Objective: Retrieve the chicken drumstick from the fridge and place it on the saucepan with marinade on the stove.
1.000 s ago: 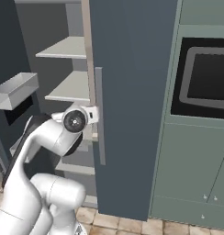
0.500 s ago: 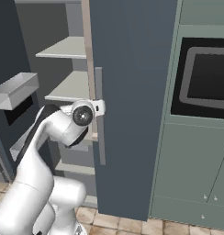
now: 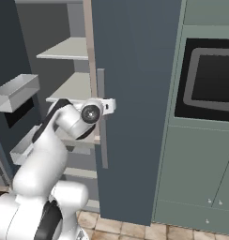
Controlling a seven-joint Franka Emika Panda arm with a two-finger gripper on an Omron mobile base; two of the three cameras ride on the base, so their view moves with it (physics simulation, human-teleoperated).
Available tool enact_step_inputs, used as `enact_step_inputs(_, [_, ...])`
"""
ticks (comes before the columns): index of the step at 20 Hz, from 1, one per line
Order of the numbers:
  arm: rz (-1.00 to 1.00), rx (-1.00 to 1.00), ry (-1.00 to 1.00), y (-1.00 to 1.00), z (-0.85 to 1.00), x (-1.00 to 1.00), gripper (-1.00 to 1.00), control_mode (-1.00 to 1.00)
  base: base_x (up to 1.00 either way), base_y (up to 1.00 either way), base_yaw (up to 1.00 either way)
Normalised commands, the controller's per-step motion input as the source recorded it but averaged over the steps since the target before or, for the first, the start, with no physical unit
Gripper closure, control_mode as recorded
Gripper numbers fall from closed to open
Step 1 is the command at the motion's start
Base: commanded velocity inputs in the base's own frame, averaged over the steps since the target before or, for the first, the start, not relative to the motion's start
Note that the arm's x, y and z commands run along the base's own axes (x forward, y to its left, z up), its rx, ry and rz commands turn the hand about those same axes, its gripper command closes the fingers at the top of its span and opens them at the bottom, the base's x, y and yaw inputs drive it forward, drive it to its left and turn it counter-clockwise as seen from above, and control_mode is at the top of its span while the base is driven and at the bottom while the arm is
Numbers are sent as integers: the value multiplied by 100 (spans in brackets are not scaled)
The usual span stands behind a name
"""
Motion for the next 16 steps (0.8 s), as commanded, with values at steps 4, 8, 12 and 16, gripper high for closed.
enact_step_inputs(4, [-14,0,1,-25,0,38,-100,-100,0,0,0])
enact_step_inputs(8, [-17,0,10,0,9,36,-100,-100,0,0,0])
enact_step_inputs(12, [-14,0,10,0,8,38,-100,-100,0,0,0])
enact_step_inputs(16, [-9,0,1,-10,1,48,-100,-100,0,0,0])
